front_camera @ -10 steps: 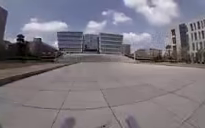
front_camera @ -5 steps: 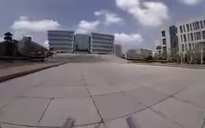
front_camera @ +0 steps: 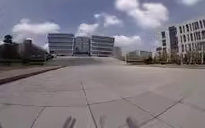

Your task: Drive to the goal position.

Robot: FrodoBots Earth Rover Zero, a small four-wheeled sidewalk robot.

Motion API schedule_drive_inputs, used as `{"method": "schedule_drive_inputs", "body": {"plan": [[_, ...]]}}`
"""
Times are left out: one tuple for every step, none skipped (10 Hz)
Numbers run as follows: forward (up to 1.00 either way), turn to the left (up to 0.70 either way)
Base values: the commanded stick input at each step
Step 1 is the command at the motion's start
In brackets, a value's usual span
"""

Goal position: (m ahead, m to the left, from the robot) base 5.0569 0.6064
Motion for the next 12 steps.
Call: {"method": "schedule_drive_inputs", "body": {"plan": [[0.70, 0.13], [0.70, 0.13], [0.70, 0.13], [0.70, 0.13], [0.70, 0.13], [0.70, 0.13], [0.70, 0.13], [0.70, 0.13], [0.70, 0.07], [0.70, -0.09], [0.70, -0.12], [0.70, -0.14]]}}
